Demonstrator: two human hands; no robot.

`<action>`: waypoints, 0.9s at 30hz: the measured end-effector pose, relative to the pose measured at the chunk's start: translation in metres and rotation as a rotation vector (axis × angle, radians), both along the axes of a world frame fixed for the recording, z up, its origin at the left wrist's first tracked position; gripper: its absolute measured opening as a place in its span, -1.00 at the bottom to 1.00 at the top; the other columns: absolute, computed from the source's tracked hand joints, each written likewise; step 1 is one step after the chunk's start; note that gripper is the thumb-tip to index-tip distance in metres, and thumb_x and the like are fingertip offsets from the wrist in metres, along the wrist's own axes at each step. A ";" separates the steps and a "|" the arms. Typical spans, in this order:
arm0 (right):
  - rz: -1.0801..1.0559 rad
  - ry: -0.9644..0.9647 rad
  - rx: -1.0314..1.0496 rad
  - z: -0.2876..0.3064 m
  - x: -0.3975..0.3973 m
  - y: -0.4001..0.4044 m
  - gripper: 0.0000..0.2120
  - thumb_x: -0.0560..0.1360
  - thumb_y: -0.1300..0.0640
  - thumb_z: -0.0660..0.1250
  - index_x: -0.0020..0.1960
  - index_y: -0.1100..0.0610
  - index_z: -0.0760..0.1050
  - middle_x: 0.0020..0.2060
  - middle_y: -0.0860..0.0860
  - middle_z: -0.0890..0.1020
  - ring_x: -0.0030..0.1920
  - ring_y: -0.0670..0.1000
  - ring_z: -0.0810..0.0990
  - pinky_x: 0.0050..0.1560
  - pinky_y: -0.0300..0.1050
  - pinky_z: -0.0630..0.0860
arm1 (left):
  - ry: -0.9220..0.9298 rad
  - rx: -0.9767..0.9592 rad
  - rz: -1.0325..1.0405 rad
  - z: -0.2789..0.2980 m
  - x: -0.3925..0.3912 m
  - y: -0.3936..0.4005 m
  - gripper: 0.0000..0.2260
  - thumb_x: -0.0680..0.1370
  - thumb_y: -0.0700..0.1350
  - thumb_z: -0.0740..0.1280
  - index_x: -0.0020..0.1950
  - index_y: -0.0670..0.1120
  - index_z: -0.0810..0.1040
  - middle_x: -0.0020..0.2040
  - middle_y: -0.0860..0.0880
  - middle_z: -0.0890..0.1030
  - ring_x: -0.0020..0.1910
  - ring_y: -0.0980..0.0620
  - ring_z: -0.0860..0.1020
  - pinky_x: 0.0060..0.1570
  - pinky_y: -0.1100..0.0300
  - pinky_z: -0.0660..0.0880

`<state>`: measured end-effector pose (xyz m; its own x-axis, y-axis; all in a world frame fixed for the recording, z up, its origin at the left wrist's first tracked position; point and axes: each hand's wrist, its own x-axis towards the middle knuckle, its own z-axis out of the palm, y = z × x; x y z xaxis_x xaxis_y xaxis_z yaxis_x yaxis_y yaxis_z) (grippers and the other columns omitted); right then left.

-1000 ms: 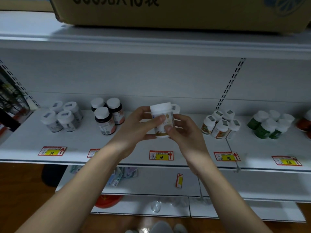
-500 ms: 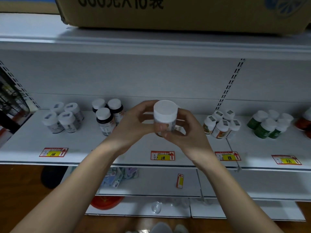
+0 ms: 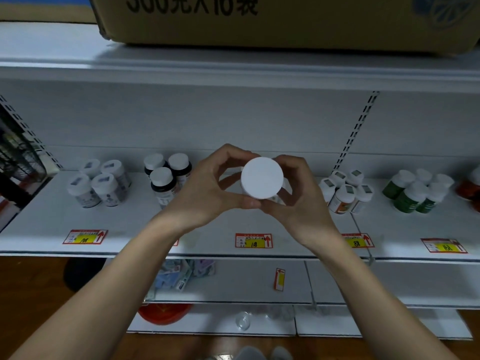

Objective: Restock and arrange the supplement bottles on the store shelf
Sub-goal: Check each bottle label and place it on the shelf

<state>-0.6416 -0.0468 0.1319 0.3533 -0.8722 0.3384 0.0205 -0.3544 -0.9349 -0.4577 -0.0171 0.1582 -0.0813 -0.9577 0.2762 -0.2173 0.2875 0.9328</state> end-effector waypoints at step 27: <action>-0.027 0.121 0.421 0.023 0.008 -0.004 -0.65 0.60 -0.13 0.23 0.13 0.11 0.58 -0.25 0.17 0.70 -0.28 0.21 0.69 -0.25 0.00 0.67 | 0.168 0.603 0.000 0.009 0.005 -0.010 -0.64 0.61 0.12 0.30 0.22 -0.12 0.59 -0.03 -0.24 0.71 -0.04 -0.15 0.70 -0.04 0.09 0.65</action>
<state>-0.6331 -0.0511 0.1545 0.3435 -0.9348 -0.0905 -0.1017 0.0588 -0.9931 -0.4528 -0.0266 0.1669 -0.0837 -0.9490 -0.3039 -0.0533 -0.3003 0.9524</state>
